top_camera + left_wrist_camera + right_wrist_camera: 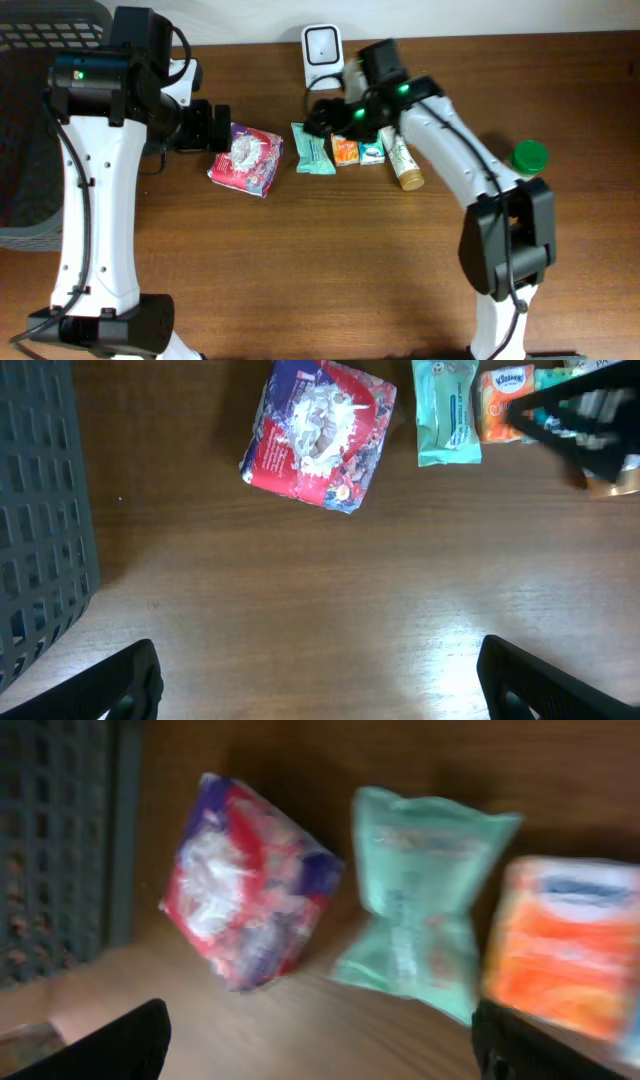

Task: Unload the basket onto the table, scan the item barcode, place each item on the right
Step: 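Reach the right gripper to the pink floral pack and grasp it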

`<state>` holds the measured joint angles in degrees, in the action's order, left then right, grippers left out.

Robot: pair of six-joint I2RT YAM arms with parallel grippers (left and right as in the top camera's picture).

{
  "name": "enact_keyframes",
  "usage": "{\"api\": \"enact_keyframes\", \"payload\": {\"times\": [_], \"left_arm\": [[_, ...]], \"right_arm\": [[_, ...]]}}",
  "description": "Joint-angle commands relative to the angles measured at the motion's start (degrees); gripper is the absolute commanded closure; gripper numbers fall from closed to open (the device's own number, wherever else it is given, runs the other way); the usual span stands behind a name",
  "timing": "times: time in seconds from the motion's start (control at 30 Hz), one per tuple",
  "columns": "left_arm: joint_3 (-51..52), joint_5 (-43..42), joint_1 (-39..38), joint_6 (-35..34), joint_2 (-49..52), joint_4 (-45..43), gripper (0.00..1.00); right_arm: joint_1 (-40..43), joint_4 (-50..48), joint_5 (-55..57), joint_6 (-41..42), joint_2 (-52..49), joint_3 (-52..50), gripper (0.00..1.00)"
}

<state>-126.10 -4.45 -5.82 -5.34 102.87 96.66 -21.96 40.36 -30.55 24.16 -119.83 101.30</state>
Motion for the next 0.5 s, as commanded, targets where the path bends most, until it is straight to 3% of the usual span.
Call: {"api": "enact_keyframes", "payload": {"times": [0.0,0.17,0.3,0.37,0.47], "left_arm": [[-0.04,-0.04,-0.02,0.92,-0.17,0.04,0.01],[-0.04,-0.04,0.00,0.92,-0.17,0.07,0.01],[-0.04,-0.04,-0.02,0.92,-0.17,0.04,0.01],[-0.04,-0.04,-0.02,0.90,-0.17,0.07,0.01],[-0.04,-0.04,-0.02,0.92,-0.17,0.07,0.01]], "right_arm": [[-4.76,-4.15,0.52,9.88,-4.35,-0.63,0.09],[-11.02,-8.37,2.19,17.59,-8.92,-0.63,0.10],[-11.41,-9.97,2.05,19.87,-11.21,-0.63,0.25],[-11.41,-10.43,0.98,19.87,-12.74,-0.63,0.25],[-11.41,-12.09,0.74,19.61,-14.45,-0.63,0.35]]}}
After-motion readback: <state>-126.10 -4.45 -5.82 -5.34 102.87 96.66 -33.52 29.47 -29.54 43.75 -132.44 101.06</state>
